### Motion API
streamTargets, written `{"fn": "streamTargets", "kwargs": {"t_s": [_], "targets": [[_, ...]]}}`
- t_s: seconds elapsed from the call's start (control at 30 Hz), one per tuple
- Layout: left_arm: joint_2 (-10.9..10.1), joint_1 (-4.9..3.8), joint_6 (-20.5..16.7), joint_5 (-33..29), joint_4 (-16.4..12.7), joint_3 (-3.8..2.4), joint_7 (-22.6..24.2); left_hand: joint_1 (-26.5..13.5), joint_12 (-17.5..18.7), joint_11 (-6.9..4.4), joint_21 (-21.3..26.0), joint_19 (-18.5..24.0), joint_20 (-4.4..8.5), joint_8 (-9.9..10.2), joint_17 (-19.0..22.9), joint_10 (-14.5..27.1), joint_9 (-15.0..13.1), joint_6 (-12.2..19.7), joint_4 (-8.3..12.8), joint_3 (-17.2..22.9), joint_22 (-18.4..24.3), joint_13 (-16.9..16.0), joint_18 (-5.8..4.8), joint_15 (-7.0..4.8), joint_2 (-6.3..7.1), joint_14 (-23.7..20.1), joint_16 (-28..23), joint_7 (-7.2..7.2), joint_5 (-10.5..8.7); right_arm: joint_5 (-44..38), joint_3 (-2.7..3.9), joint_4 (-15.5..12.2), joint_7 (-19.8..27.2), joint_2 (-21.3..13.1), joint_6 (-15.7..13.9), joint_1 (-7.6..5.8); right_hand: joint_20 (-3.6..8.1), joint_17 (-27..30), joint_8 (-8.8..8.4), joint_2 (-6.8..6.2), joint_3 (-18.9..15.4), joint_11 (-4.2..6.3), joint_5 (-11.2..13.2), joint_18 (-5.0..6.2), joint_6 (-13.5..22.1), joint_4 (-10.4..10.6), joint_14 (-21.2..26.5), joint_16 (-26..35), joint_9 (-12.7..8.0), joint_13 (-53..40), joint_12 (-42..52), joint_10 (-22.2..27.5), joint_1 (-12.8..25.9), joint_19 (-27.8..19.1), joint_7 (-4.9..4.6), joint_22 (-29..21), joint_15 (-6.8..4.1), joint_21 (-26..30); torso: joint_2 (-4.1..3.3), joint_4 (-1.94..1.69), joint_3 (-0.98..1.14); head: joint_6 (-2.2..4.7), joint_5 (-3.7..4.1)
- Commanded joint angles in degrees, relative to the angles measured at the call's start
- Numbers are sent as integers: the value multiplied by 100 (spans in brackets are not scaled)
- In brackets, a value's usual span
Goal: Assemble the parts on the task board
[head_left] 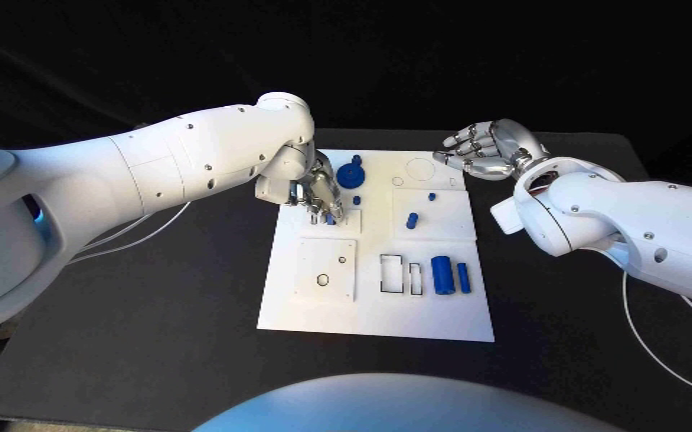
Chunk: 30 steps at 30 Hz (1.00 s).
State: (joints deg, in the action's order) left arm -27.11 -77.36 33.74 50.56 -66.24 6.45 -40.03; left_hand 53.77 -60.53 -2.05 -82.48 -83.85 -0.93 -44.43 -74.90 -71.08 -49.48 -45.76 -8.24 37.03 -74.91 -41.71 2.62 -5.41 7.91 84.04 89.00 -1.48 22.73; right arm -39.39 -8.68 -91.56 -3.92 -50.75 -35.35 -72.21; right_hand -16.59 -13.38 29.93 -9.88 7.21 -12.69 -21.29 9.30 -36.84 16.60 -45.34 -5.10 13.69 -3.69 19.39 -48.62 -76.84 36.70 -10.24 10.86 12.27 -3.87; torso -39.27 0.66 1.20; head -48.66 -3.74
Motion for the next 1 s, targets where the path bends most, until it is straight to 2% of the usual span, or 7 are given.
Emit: {"fn": "streamTargets", "kwargs": {"t_s": [0.03,0.2,0.73,0.8,0.87,1.0], "targets": [[16,27,189,-3,-14,12,-95,-97,-14,-1,25,-182,-30,39,-1385,49,0,-7,-52,-52,-1046,15,-56,20,19,564,-18,-60,-49,-48,0,-7,19,-1,97,2,-2,13,19,27,-31,-22,-40,-117,42,9,39,24,-9,4,-18,-4,47,-33,-543,-8,1,27,-4,1,2,1,2],[15,27,188,27,-2,12,-93,-209,-20,5,35,-179,-34,67,-1374,59,12,-22,-183,-117,-1045,19,-54,25,3,562,-28,-68,-73,-48,0,-9,13,-2,115,2,-2,16,20,25,-35,-23,-39,-118,43,10,44,26,-11,4,-19,-4,48,-50,-544,-14,2,28,-2,1,2,0,4],[9,27,176,49,35,11,-91,-306,-36,9,36,-181,-37,72,-1376,59,9,-47,-299,-170,-1049,9,-54,28,-3,562,-26,-70,-83,-48,0,-10,10,-10,129,2,-3,23,23,22,-43,-24,-38,-121,45,12,58,31,-14,5,-20,-3,53,-70,-545,-22,6,30,-3,4,2,6,9],[6,27,174,48,36,11,-91,-351,-43,10,35,-184,-39,72,-1379,59,5,-54,-349,-209,-1052,8,-55,29,18,563,-23,-71,-133,-48,0,-10,10,-11,129,2,-3,23,23,22,-43,-24,-38,-121,45,12,58,31,-14,5,-20,-3,53,-70,-545,-22,6,30,-4,2,3,4,11],[3,27,173,48,34,10,-91,-422,-52,13,40,-184,-42,76,-1376,63,-2,-65,-443,-295,-1053,10,-55,32,59,562,-26,-73,-367,-48,0,-9,11,-11,131,2,-3,23,23,22,-43,-24,-38,-121,45,12,58,31,-14,5,-20,-3,53,-70,-545,-22,6,30,-3,2,3,6,12],[-4,27,175,47,25,10,-90,-502,-59,18,42,-187,-45,80,-1374,68,-10,-79,-554,-448,-1058,17,-55,36,133,562,-27,-80,-450,-48,0,-8,13,-11,132,2,-3,28,25,20,-51,-25,-38,-123,46,14,67,34,-17,5,-20,-4,59,-86,-545,-28,8,31,-1,2,3,8,15]]}}
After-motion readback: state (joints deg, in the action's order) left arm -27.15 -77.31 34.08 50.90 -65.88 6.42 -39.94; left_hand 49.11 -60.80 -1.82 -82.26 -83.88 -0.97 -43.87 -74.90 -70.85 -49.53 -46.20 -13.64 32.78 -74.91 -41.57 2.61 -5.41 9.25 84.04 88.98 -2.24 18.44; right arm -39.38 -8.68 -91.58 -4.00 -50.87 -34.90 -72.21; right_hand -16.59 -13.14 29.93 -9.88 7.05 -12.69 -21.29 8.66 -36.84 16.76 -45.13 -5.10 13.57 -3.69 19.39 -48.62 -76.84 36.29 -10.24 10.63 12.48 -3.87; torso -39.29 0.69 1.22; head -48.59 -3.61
